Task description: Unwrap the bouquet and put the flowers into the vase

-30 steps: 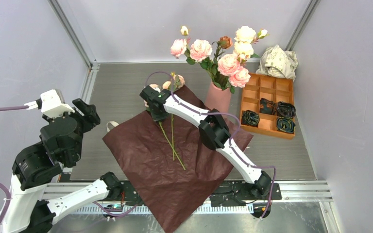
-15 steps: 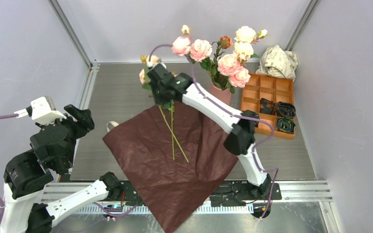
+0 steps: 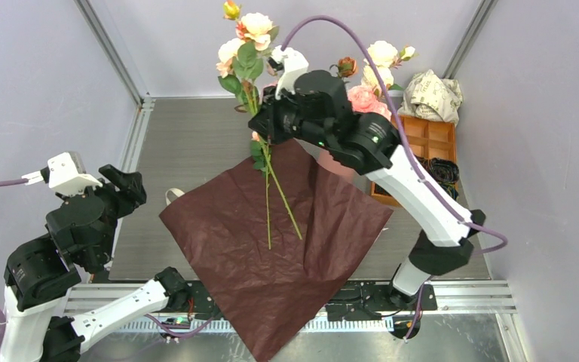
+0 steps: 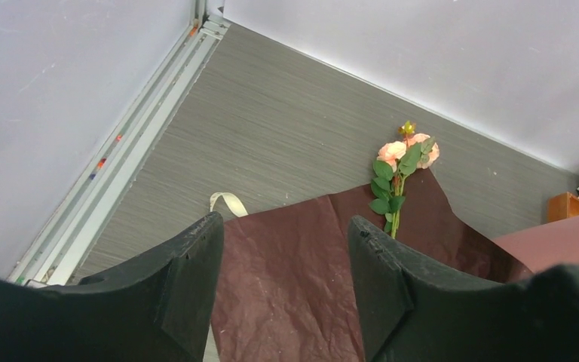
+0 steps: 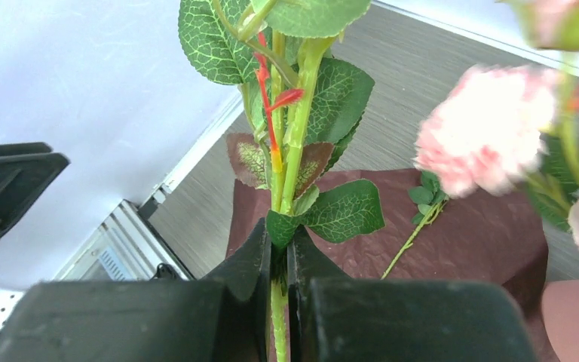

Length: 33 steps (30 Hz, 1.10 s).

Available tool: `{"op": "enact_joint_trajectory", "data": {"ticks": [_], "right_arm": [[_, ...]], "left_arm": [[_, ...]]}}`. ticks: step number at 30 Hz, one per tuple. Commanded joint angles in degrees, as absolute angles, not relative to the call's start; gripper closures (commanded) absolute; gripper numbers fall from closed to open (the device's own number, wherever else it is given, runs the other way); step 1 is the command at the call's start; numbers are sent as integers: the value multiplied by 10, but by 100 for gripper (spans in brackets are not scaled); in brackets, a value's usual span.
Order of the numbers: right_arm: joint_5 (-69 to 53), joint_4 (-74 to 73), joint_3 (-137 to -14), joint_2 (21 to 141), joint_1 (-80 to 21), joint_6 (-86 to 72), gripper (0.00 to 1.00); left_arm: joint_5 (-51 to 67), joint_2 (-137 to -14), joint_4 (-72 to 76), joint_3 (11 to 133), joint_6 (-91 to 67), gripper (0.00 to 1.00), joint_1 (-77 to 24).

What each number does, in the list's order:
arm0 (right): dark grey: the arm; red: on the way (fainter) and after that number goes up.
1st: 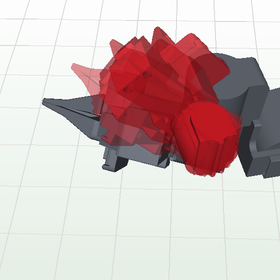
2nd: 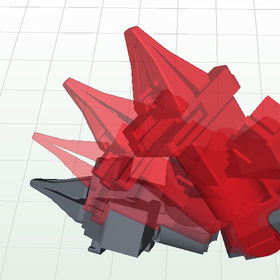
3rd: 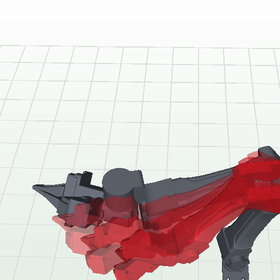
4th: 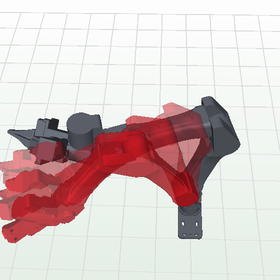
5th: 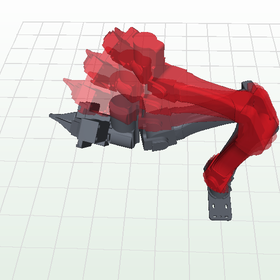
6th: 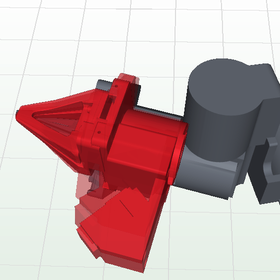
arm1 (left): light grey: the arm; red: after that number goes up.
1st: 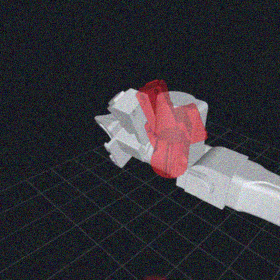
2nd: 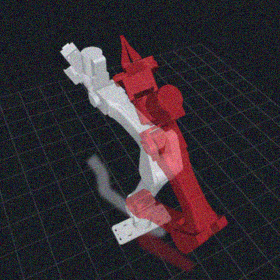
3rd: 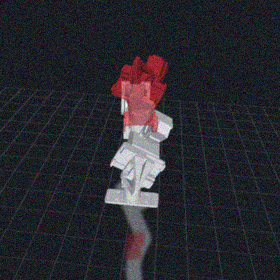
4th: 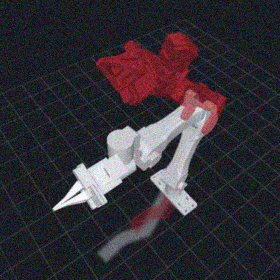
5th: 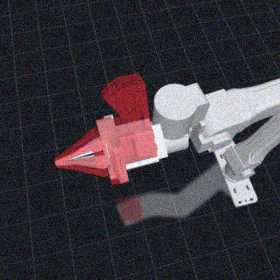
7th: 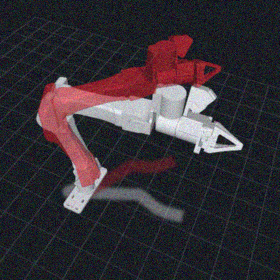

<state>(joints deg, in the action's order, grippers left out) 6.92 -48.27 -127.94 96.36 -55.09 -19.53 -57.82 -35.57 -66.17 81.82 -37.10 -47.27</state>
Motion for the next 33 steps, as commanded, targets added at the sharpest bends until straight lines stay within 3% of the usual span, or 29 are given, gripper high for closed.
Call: {"op": "enact_joint_trajectory", "data": {"ticks": [1,12,20,33], "right_arm": [[59,-419,-1239,894,-557,-182,99],[200,-341,-1160,766,-560,-79,99],[335,-42,-961,663,-560,111,99],[397,196,-943,706,-559,322,99]], "left_arm": [[-572,-352,-659,821,-386,39,-475],[-547,-366,-645,815,-385,41,-475],[-492,-379,-570,785,-344,41,-475],[-451,-382,-490,739,-310,41,-475]]}}
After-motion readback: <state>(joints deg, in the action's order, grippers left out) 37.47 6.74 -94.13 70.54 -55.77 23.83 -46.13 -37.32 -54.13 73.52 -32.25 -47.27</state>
